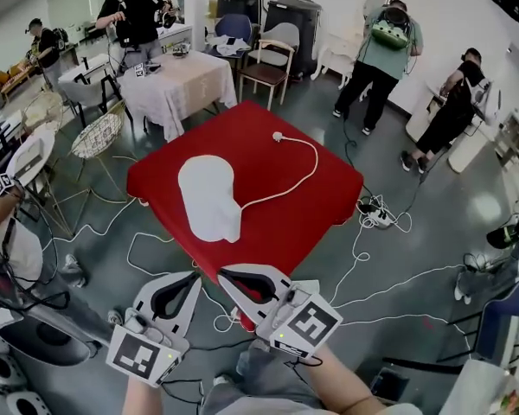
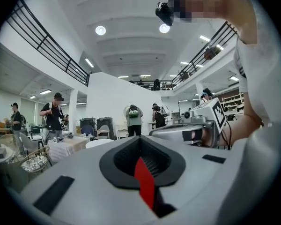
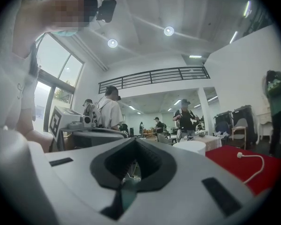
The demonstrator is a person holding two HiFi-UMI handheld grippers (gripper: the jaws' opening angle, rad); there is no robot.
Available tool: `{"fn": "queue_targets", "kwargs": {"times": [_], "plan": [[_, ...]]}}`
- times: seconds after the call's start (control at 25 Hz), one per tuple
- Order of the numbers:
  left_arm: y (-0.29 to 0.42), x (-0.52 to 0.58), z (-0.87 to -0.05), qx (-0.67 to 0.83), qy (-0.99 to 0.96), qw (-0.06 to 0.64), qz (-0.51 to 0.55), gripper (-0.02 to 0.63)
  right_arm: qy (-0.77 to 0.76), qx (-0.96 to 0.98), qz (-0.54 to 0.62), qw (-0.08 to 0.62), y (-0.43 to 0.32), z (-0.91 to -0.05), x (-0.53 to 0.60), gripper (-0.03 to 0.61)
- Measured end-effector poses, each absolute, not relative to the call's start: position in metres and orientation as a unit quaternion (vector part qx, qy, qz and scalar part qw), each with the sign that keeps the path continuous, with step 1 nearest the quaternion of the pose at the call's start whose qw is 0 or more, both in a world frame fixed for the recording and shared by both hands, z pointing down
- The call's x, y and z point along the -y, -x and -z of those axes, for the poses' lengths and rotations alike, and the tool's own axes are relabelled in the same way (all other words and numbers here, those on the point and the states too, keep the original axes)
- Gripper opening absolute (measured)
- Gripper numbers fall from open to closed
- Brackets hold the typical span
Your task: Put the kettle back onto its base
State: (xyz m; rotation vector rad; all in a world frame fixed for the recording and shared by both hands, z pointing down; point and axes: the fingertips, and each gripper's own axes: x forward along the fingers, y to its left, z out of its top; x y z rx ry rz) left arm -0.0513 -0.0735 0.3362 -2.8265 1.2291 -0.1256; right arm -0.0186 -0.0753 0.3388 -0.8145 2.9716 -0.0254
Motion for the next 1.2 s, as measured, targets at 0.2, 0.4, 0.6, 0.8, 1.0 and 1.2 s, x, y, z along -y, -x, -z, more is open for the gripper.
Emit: {"fn": "queue_targets", "kwargs": {"times": [0.2, 0.4, 0.6, 0.8, 1.0, 1.2], "plan": [[0.064, 0.037, -0.324, -0.389, 0.920, 0.026, 0.037, 0.011, 0.288, -0.957, -0.003, 0.026, 0.029, -0.328, 0.038, 0.007], [0.064, 0.007, -0.322, -0.382, 0.923, 0.026, 0.038, 0.011, 0.301, -0.953, -0.015, 0.019, 0.033, -0.323, 0.006, 0.006], [0.066, -0.012, -0.317, -0.373, 0.926, 0.034, 0.038, 0.011, 0.312, -0.950, -0.017, 0.018, 0.037, -0.318, -0.015, 0.006], [0.066, -0.026, -0.313, -0.370, 0.928, 0.039, 0.030, 0.011, 0.314, -0.949, -0.031, 0.023, 0.039, -0.314, -0.029, 0.006], [0.066, -0.030, -0.307, -0.368, 0.928, 0.045, 0.028, 0.011, 0.313, -0.949, -0.033, 0.023, 0.040, -0.307, -0.033, 0.006], [0.065, -0.032, -0.307, -0.369, 0.928, 0.044, 0.027, 0.011, 0.314, -0.948, -0.037, 0.022, 0.038, -0.306, -0.036, 0.006]]}}
